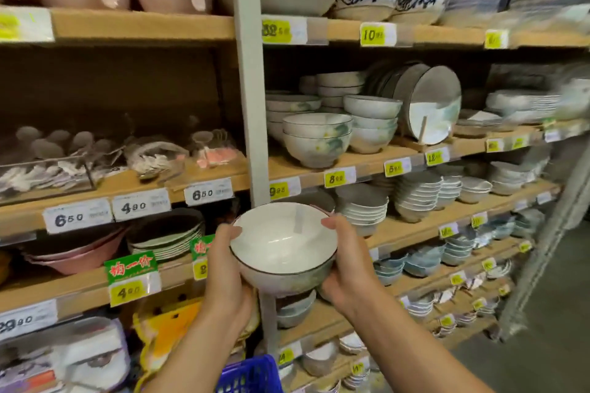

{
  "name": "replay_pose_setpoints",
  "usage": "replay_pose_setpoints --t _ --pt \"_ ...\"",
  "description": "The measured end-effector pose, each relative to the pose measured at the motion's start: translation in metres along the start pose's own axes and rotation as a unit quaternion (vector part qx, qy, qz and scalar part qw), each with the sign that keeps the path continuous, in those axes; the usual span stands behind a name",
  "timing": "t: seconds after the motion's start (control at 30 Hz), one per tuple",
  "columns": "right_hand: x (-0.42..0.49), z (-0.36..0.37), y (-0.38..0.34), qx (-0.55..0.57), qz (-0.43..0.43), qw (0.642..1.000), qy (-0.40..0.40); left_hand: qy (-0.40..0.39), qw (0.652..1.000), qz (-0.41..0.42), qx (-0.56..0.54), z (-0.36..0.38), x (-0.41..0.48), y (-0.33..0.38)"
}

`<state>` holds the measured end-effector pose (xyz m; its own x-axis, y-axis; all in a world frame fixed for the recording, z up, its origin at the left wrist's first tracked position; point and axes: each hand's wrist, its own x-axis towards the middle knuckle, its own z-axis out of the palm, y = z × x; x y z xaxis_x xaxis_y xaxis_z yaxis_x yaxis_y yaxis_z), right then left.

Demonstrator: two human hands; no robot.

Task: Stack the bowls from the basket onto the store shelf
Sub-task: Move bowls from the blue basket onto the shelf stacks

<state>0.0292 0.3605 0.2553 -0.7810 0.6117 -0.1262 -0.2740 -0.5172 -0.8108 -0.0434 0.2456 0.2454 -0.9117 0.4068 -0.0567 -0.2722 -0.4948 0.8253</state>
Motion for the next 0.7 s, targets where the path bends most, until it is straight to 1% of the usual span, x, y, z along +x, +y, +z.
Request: replay_pose_setpoints --t 0.1,0.27,0.33,0.4,0.5,0.6,0.67,0.7 --pt "0.004 -0.029 -0.044 -0.009 -0.015 1.000 0.004 -0.012 0.999 0.000 -0.030 0.051 0.000 -0.016" --pt "0.016 -0.070 -0.112 -0.025 -0.038 0.998 0.033 -0.053 0.998 -0.010 -0.031 0.130 0.008 -0.036" --pt "0.025 -0.083 -0.131 -0.033 -0.060 0.998 0.014 -0.060 0.998 -0.001 -0.034 0.158 0.015 -0.043" --pt "0.035 -0.094 -0.146 -0.042 -0.099 0.994 -0.001 -0.069 0.997 -0.004 -0.042 0.183 0.024 -0.049" --pt "0.051 -0.108 -0.161 -0.064 -0.172 0.982 0.039 -0.067 0.997 -0.018 -0.039 0.220 0.040 -0.060" --pt "0.069 -0.122 -0.169 -0.137 -0.236 0.959 0.071 -0.064 0.997 -0.023 -0.034 0.252 0.055 -0.069" --pt "0.087 -0.133 -0.179 -0.158 -0.274 0.945 0.079 -0.076 0.996 -0.020 -0.037 0.271 0.068 -0.077" --pt "0.098 -0.139 -0.185 -0.152 -0.283 0.944 0.076 -0.083 0.996 -0.019 -0.039 0.280 0.074 -0.080"
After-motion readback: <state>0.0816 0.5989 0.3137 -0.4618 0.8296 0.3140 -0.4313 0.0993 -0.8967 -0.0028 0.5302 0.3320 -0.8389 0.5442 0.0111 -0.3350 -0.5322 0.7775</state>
